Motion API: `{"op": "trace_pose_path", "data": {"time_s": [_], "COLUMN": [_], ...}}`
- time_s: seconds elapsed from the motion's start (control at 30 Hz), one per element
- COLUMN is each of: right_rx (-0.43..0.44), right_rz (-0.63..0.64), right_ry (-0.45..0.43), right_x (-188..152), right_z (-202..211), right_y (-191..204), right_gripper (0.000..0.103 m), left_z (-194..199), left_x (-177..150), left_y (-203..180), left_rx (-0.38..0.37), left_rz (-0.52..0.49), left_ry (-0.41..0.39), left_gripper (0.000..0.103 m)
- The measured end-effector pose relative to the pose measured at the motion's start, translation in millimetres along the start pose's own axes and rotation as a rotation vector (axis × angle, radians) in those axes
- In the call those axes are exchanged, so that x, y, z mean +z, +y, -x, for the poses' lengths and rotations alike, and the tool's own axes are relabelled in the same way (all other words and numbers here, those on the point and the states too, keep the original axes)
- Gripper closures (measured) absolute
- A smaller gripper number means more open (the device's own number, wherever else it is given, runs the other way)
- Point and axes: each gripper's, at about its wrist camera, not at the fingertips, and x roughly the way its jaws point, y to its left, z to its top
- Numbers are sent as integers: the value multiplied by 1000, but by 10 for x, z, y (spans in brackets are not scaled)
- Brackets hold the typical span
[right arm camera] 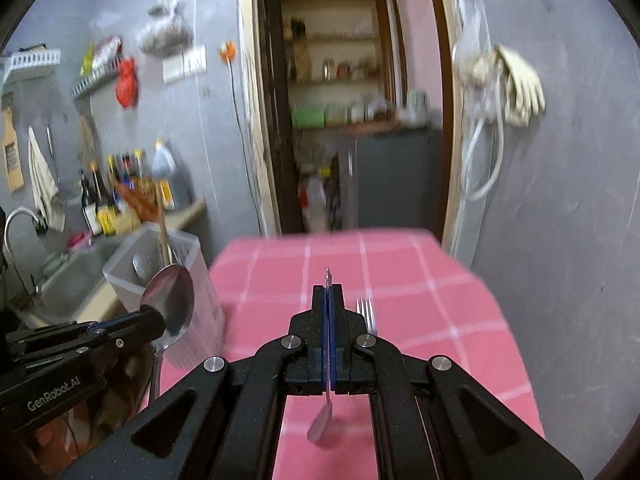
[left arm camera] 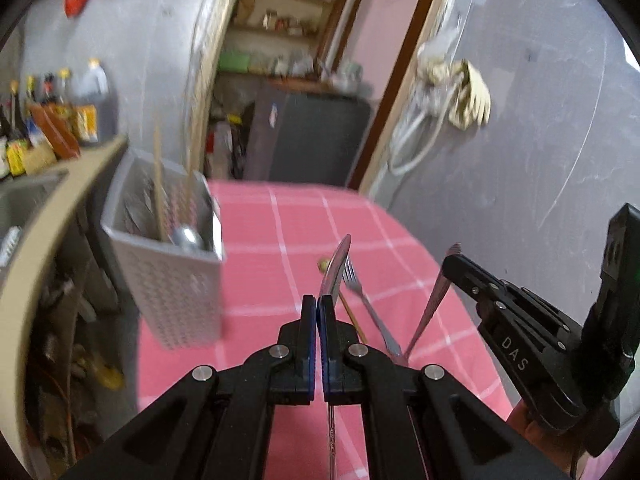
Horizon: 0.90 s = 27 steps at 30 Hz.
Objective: Organize utensils
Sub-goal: 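Lift and carry the knife and spoon up to the white holder with both tools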
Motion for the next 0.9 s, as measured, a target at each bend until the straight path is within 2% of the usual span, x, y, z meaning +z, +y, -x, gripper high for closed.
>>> {"op": "trace_pose_path", "data": {"time_s": [0.27,0.53,0.7,0.9], "right_rx": [9,76,140,161], "right_rz": [53,35,5,-19], "right_ry": [-253,-410,-436,-430], "right_x": [517,874,946,863], "right_z": [273,373,221,-34], "right_y": [487,941,1139,1278], "right_gripper": [102,102,102,102], "left_z": [459,682,664,510], "left_x": [389,787,902,942], "left_y": [100,328,553,853], "left_rx": [28,71,92,65], "left_rz": [-4,47,98,215], "left_ry": [-220,-398,-458,-496], "left_gripper": [101,101,101,101]}}
